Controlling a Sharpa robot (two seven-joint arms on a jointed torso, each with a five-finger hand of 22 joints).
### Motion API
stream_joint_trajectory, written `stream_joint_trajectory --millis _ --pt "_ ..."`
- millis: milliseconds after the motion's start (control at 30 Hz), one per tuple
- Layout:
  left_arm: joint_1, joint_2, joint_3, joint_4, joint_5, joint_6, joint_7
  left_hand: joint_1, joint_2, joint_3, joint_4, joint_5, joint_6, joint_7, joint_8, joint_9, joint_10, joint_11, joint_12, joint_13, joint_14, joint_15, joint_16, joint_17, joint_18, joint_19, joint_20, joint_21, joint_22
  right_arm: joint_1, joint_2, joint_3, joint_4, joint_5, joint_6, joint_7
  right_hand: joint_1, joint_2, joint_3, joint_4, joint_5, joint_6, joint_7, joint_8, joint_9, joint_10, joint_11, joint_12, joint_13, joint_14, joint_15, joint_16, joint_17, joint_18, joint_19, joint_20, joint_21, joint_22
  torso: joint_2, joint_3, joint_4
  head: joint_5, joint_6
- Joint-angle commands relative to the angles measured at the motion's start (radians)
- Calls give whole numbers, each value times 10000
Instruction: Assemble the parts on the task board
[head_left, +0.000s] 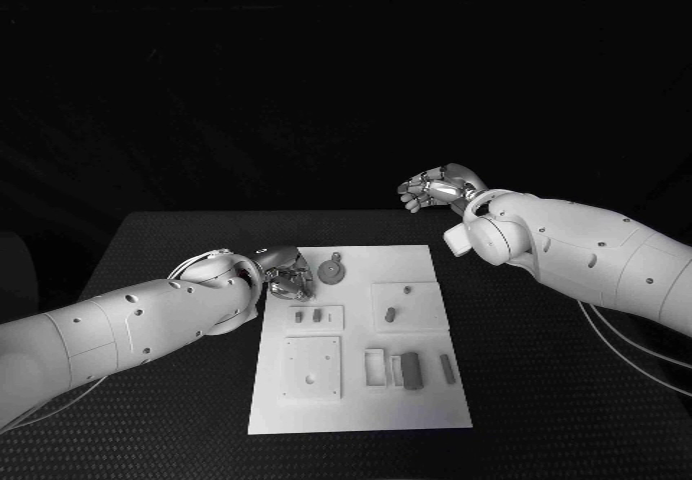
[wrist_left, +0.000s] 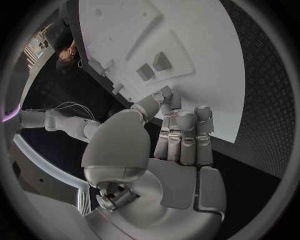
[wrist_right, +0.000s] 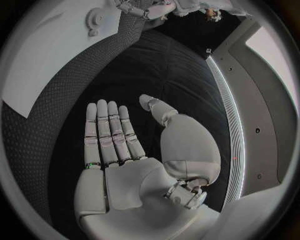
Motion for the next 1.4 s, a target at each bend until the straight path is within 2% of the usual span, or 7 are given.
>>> stream_joint_trajectory --millis 33,867,1400 --pt "-7 5 2 -19 -36 42 -15 -4 82 42 -19 36 64 43 34 10 44 -42 -30 -9 -13 -41 23 -18 82 44 -589 25 164 -1 3 5 17 -54 132 47 -67 26 -14 46 37 1 52 -20 -12 1 70 -56 -11 -87 -8 -43 15 149 -4 17 -33 13 -1 4 7 1 1" --pt "-12 122 2 -22 -103 -66 -110 -1 86 38 -16 42 67 42 40 11 61 -44 -37 -12 -8 -43 31 -30 86 56 -589 25 162 -1 39 5 3 -54 127 46 -63 26 -10 47 33 -2 51 -20 -14 -2 70 -58 -11 -91 -8 -47 17 150 -5 16 -50 25 1 7 -2 -6 13" --pt "-64 196 1 -83 -83 182 -26 -1 88 36 -17 43 66 41 42 11 67 -45 -43 -15 -6 -44 35 -37 88 64 -589 27 162 -1 47 5 5 -54 141 57 -60 24 -9 44 33 -4 51 -20 -15 -4 71 -60 -12 -93 -7 -49 18 150 -5 15 -58 31 3 2 6 -31 -5"
